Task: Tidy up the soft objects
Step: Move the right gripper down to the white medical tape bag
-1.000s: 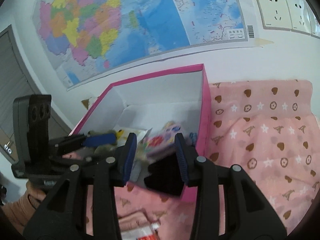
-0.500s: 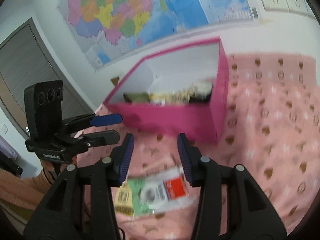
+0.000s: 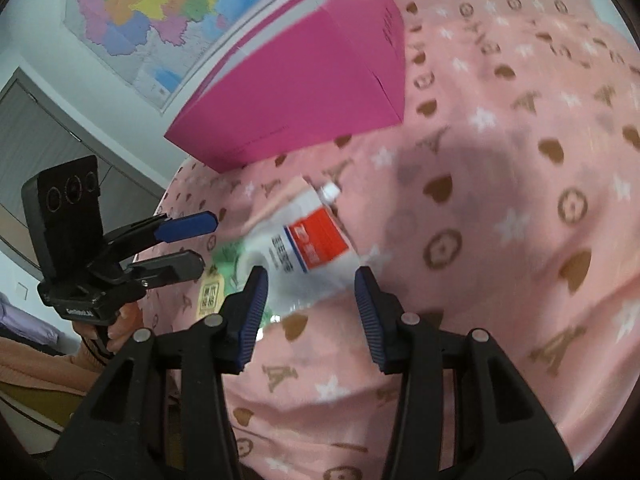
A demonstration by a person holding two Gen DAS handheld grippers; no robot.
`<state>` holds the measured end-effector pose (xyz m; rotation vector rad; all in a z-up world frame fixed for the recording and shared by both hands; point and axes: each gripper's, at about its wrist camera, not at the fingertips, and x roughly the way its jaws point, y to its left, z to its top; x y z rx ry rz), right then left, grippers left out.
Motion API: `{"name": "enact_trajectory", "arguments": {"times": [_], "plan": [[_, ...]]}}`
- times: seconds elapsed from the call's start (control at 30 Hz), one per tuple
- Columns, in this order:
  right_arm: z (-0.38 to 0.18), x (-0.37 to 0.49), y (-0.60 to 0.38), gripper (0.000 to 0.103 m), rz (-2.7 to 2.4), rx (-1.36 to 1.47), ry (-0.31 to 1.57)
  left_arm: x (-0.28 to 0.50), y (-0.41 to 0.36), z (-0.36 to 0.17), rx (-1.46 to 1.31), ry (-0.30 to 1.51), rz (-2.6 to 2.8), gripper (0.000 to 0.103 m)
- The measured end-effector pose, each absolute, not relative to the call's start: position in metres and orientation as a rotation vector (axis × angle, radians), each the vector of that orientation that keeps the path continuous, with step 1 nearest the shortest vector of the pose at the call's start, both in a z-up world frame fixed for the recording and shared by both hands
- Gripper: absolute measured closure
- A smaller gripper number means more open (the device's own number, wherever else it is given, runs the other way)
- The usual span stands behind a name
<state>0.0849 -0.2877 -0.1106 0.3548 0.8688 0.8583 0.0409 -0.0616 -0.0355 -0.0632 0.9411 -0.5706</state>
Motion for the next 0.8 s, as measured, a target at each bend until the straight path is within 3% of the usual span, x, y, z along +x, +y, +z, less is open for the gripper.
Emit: {"name": "enact_trajectory", "arguments": {"times": [0.67, 0.8], "plan": [[-0.124, 0.079, -0.272, 0.056, 0.989, 0.486, 0.888, 0.038, -0.065, -0.049, -0.106, 0.99, -0.592, 0.042], [-0.126, 0.082, -0.271, 0.056, 1.0, 0.518, 0.872, 0.04, -0.062, -0.052, -0.123, 0.999, -0.59, 0.047]]}}
